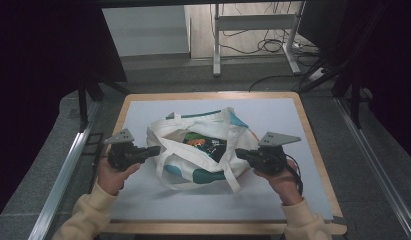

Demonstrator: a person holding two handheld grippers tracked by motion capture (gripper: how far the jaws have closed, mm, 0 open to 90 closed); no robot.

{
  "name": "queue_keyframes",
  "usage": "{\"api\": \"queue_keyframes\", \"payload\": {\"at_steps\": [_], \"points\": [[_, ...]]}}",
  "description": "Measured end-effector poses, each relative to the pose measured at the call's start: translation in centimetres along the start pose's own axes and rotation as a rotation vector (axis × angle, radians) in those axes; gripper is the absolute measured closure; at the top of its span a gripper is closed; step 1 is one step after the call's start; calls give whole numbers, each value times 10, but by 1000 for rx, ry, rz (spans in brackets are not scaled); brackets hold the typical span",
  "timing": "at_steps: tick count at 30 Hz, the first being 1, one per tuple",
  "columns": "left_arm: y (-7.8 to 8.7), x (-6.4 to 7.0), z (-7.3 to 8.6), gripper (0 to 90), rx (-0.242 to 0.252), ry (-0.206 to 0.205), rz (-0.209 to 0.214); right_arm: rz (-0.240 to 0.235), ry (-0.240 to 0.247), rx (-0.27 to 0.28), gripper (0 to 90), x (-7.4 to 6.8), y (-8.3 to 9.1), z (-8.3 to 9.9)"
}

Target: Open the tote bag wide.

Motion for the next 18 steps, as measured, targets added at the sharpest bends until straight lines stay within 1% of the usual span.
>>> {"api": "queue_keyframes", "payload": {"at_steps": [1,2,3,4,6,7,8,9,10,12,13,14,16,18], "points": [[4,0,6,900,4,1,-2,5,1,7,879,1,4,3],[8,1,11,892,8,-2,-4,19,-4,17,830,3,12,8],[11,1,16,850,12,-3,-14,40,-5,24,759,6,17,11],[14,0,21,781,14,-3,-27,61,-10,27,696,8,21,16],[19,-1,30,719,18,10,-44,88,-19,35,622,13,27,23],[21,-1,34,668,16,14,-53,100,-29,41,567,15,30,28],[22,-2,38,590,10,18,-62,112,-39,42,523,17,32,33],[23,-3,44,511,-2,18,-81,122,-48,43,495,20,33,37],[24,-3,47,457,-3,24,-95,132,-58,43,468,23,34,42],[23,-6,56,347,-22,35,-116,148,-75,47,415,29,33,47],[22,-7,60,315,-35,41,-129,155,-81,46,398,31,32,49],[21,-8,64,302,-43,47,-136,162,-83,42,383,34,32,51],[17,-10,71,270,-65,58,-137,164,-96,35,355,38,30,56],[15,-11,73,251,-73,61,-139,171,-108,21,343,42,28,60]]}}
Point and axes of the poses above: each handheld gripper's, and its own axes: y roughly backward along the jaws, z roughly out of its underside, x roughly to its right, the point moved 5 cm from there along -y, roughly forward along the jaws, and after that the axes turned 9 degrees about -y, right-handed, at the moved point
